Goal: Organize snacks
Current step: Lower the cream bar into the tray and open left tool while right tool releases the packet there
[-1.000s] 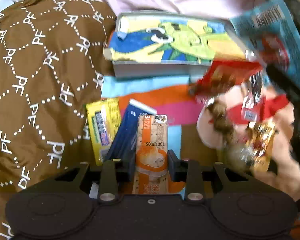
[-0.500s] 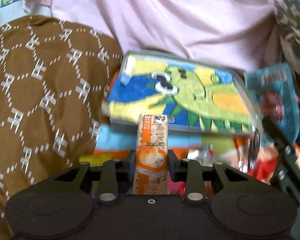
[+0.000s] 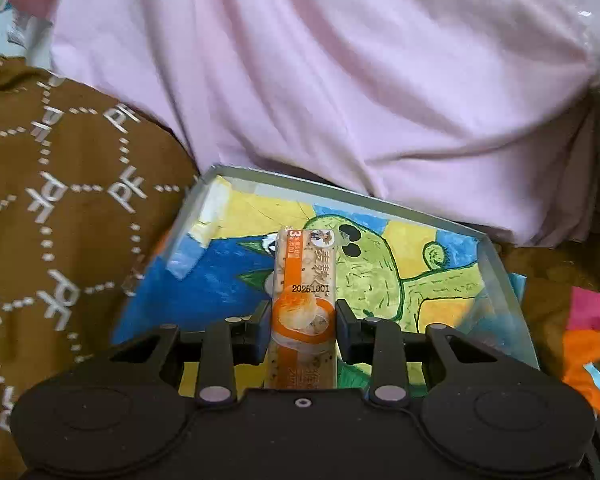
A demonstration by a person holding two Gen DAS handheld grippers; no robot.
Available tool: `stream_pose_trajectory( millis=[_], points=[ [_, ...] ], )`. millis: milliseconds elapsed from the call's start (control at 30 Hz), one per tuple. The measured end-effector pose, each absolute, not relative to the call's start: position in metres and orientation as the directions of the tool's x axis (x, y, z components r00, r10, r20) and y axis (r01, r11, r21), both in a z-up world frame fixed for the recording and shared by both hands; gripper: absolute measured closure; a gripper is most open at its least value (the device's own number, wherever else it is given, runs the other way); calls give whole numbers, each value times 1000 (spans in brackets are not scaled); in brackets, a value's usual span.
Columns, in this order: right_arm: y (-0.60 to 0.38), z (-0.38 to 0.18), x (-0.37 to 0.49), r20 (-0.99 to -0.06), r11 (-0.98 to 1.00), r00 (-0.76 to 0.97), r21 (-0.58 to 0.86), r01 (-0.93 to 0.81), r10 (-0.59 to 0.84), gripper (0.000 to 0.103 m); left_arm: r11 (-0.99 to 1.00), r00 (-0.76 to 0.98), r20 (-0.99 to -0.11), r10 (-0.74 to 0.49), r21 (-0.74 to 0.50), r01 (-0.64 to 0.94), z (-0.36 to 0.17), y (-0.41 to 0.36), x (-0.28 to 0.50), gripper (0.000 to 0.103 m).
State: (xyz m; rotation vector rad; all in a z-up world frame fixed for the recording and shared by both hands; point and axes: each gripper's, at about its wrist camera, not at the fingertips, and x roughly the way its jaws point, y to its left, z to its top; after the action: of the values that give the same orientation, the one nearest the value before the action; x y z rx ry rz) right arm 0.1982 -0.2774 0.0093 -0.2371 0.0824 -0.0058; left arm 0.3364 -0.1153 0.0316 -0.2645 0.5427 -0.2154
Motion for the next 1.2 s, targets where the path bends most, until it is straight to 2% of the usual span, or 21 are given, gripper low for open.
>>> stream_pose_trajectory(
  millis=[100, 333, 533, 600, 667, 767, 800, 867, 933, 1067, 1200],
  points=[
    [-286, 5, 211, -132, 979, 991, -203, -23, -4, 86, 949, 822, -507, -261, -292, 121, 25, -128, 354, 68],
    [-293, 1, 216, -130, 978, 991, -208, -4, -24, 85, 959, 794, -562, -231, -269, 88, 9, -141, 371, 68],
    [-321, 6, 223, -174, 995, 981, -68, 71, -82, 82, 963, 780, -591, -206, -263, 56, 5, -145, 377, 68],
    [-329, 6, 225, -185, 995, 978, -51, 90, -98, 76, 968, 782, -591, -198, -246, 59, 6, -149, 375, 66],
    [-333, 4, 225, -196, 994, 975, -41, 101, -107, 67, 971, 783, -591, -192, -229, 66, 7, -152, 373, 55],
    [-335, 4, 225, -195, 993, 974, -43, 106, -112, 44, 974, 787, -589, -182, -216, 64, 7, -154, 369, 38],
    [-334, 4, 224, -192, 993, 975, -45, 105, -112, 40, 974, 788, -588, -182, -218, 62, 8, -154, 368, 35],
    [-333, 5, 222, -186, 993, 976, -53, 101, -110, 24, 972, 793, -582, -182, -227, 56, 9, -152, 364, 26],
    [-330, 6, 221, -174, 992, 978, -71, 103, -114, 11, 971, 796, -578, -182, -235, 51, 11, -149, 360, 22],
    [-328, 8, 215, -149, 989, 980, -80, 124, -135, 1, 969, 815, -552, -178, -242, 48, 20, -143, 347, 8],
    [-325, 10, 204, -125, 987, 980, -70, 147, -155, 0, 971, 842, -511, -171, -231, 57, 33, -133, 327, 3]
  ],
)
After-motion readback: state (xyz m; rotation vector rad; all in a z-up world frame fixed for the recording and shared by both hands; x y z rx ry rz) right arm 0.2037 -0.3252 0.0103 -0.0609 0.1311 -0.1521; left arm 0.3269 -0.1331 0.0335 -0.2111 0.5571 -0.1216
